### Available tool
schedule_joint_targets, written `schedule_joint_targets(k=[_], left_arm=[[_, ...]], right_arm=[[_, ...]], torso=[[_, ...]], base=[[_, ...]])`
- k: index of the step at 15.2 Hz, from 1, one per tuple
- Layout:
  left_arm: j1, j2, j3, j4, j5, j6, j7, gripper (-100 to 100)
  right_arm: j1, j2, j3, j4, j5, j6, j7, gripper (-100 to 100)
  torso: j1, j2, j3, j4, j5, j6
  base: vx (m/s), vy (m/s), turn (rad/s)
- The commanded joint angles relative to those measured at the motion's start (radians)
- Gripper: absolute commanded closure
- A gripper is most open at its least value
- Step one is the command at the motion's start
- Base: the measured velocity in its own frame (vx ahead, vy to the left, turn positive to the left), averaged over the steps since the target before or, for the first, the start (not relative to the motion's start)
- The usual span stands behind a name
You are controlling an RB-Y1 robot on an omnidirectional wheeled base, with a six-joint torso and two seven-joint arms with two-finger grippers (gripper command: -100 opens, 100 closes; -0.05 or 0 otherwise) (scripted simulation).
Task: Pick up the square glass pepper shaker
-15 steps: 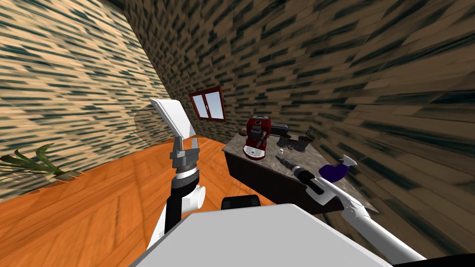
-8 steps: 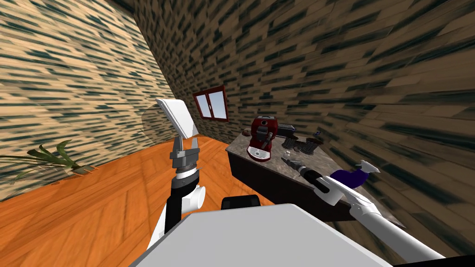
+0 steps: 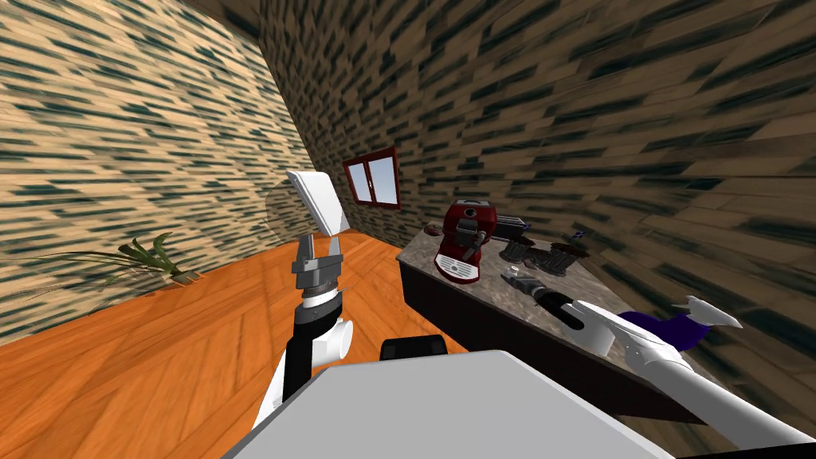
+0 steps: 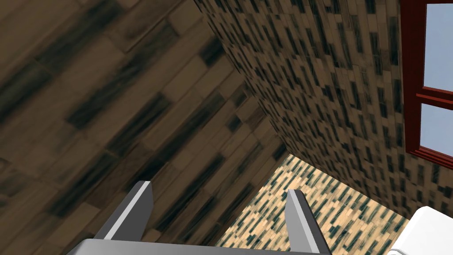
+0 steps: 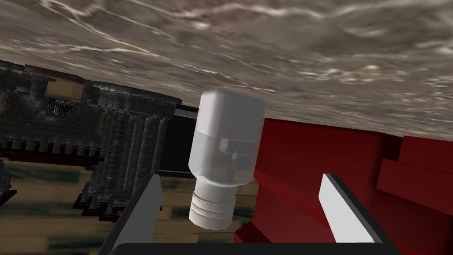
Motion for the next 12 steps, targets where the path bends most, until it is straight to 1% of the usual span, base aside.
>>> schedule_joint_targets(k=[1,4,5,6,7,8,9,10,11,12], left_arm=[[0.0,0.0,0.0,0.0,0.0,0.0,0.0,0],[0.0,0.0,0.0,0.0,0.0,0.0,0.0,0],[0.0,0.0,0.0,0.0,0.0,0.0,0.0,0],[0.0,0.0,0.0,0.0,0.0,0.0,0.0,0],[0.0,0.0,0.0,0.0,0.0,0.0,0.0,0],[0.0,0.0,0.0,0.0,0.0,0.0,0.0,0],[0.0,0.0,0.0,0.0,0.0,0.0,0.0,0],[0.0,0.0,0.0,0.0,0.0,0.0,0.0,0],[0.0,0.0,0.0,0.0,0.0,0.0,0.0,0],[0.0,0.0,0.0,0.0,0.0,0.0,0.0,0]], right_arm=[[-0.011,-0.007,0.002,0.036,0.008,0.009,0.02,-100],[-0.019,-0.036,0.005,0.086,0.013,0.025,0.048,-100],[-0.018,-0.031,0.006,0.069,0.008,0.017,0.033,-100],[-0.038,-0.032,0.039,0.044,0.007,0.046,0.042,-100],[-0.038,-0.032,0.039,0.044,0.007,0.046,0.042,-100],[-0.058,-0.031,0.072,0.017,0.005,0.072,0.048,-100],[-0.058,-0.031,0.072,0.017,0.005,0.072,0.048,-100],[-0.079,-0.03,0.105,-0.011,0.004,0.099,0.055,-100],[-0.079,-0.03,0.105,-0.011,0.004,0.099,0.055,-100],[-0.099,-0.028,0.138,-0.037,0.002,0.126,0.061,-100]], torso=[[0.0,0.0,0.0,0.0,0.0,0.0],[-0.003,0.001,0.001,0.0,-0.001,0.0],[-0.003,0.002,0.001,0.0,-0.001,0.0],[-0.004,0.002,0.001,0.0,-0.001,0.001],[-0.006,0.003,0.002,0.001,-0.002,0.001],[-0.008,0.003,0.002,0.001,-0.002,0.001],[-0.01,0.002,0.001,0.0,-0.003,0.002],[-0.011,0.002,0.001,0.0,-0.003,0.001],[-0.012,0.001,0.001,0.0,-0.003,0.001],[-0.012,0.001,0.001,0.0,-0.003,0.001]], base=[[0.04,0.066,0.073],[0.034,0.043,0.079],[0.021,0.021,0.045],[0.023,-0.019,-0.148],[0.034,-0.043,-0.177],[0.041,-0.07,-0.232],[0.045,-0.075,-0.175],[0.056,-0.087,-0.194],[0.052,-0.076,-0.14],[0.052,-0.081,-0.194]])
